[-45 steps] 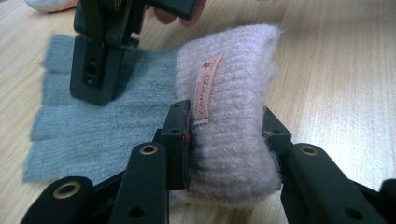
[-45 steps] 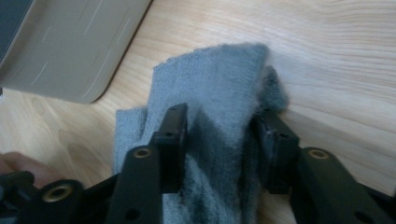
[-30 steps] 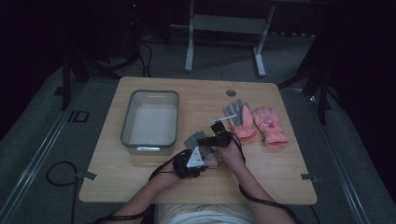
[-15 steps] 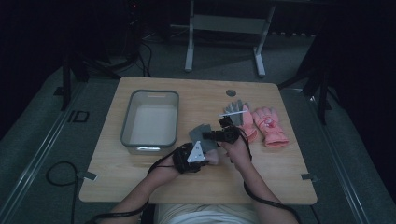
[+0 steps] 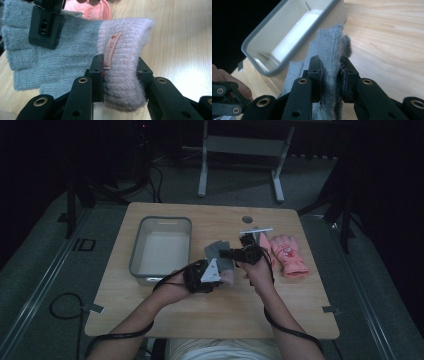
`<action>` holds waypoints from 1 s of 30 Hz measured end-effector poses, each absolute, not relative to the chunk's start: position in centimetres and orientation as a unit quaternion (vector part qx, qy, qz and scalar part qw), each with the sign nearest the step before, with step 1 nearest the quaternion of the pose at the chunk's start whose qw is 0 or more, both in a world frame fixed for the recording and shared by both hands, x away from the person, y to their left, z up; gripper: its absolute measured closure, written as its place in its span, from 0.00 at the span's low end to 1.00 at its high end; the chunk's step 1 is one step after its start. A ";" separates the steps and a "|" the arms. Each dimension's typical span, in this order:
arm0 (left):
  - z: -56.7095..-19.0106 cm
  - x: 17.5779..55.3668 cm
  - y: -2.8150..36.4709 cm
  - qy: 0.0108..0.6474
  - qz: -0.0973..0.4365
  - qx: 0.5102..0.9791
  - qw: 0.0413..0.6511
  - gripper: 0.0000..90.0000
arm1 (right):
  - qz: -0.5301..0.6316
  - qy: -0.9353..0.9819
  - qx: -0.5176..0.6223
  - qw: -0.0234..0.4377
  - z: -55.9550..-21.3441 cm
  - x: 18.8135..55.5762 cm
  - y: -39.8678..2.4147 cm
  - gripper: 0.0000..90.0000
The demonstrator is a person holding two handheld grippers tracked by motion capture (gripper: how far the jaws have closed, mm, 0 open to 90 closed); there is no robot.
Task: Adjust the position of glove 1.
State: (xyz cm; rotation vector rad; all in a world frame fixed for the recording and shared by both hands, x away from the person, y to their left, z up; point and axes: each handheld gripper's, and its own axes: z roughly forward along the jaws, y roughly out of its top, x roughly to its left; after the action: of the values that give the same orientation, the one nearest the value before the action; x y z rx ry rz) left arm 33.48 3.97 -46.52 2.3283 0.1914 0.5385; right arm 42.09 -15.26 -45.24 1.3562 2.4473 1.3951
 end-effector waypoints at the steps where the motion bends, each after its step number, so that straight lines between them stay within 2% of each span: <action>1: -46.2 33.7 4.0 0.072 0.208 0.906 0.361 0.74 | 0.446 0.783 0.434 0.006 -45.0 42.3 -15.2 0.83; 11: -43.3 35.6 5.8 0.054 0.201 0.915 0.346 0.74 | 0.460 0.779 0.427 0.014 -42.7 43.5 -13.8 0.83; 30: -41.2 38.2 12.7 0.062 0.200 0.926 0.314 0.74 | 0.459 0.796 0.394 0.016 -40.7 46.2 -6.5 0.83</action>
State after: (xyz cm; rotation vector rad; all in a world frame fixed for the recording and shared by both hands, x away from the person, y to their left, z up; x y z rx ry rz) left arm 38.16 12.65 -41.22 2.4417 0.1634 0.5281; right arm 46.19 -6.53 -40.75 1.2265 2.4760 1.4274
